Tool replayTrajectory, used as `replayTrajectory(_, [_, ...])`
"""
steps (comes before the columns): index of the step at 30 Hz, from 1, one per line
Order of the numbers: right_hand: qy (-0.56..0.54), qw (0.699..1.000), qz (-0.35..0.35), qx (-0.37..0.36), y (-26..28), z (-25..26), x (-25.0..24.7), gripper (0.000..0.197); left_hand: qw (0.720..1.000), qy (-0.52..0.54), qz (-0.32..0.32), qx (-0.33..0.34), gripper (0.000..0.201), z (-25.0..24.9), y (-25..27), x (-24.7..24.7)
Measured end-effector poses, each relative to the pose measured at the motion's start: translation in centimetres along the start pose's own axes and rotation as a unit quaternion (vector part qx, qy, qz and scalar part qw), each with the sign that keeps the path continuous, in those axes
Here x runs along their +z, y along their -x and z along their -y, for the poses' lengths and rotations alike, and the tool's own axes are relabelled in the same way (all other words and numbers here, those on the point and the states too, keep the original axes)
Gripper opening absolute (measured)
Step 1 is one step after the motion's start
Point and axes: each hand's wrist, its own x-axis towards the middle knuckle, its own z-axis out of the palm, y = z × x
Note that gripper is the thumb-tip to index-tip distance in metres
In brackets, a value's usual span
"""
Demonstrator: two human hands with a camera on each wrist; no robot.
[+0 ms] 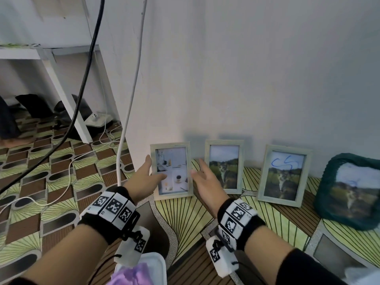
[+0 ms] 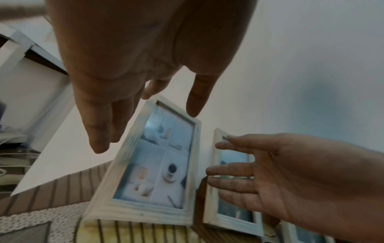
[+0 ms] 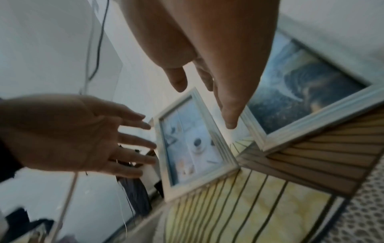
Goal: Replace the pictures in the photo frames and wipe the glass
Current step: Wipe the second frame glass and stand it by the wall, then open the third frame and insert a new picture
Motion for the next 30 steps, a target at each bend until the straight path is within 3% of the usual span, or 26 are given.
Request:
replayTrajectory(3, [-0.069,0.997,-0.031,-0.008,3.9,1.1,-2.1,0.046,0.999,-0.001,0.005,0.052,0.068,-0.9,2.9,0.9])
replayTrajectory(7, [-0.154,0.979,-0.131,-0.032,9.0,2.6,-5.7,0.017,0.996,0.011,0.026,0.086,0.049,-3.0,6.8,3.6])
replayTrajectory(12, [-0.210,0.949,-0.231,-0.042,12.4,3.6,-11.5,0.016,0.981,0.083,0.053,0.170,0.022,-7.0,9.6,8.5])
replayTrajectory(15, [-0.205,0.939,-0.272,-0.038,12.8,3.7,-15.3,0.016,0.971,0.126,0.069,0.192,0.029,-9.3,9.1,12.0])
replayTrajectory(21, [-0.184,0.938,-0.294,0.022,11.7,3.2,-21.1,0.024,0.975,0.106,0.133,0.142,0.060,-12.3,5.4,18.7])
replayTrajectory(24, [-0.149,0.943,-0.289,0.070,10.6,2.6,-22.5,0.039,0.982,0.079,0.133,0.106,0.062,-13.1,3.2,21.4])
replayTrajectory(30, [-0.133,0.945,-0.267,0.136,7.9,1.0,-24.4,0.040,0.985,0.074,0.152,0.036,0.059,-12.8,0.5,24.4])
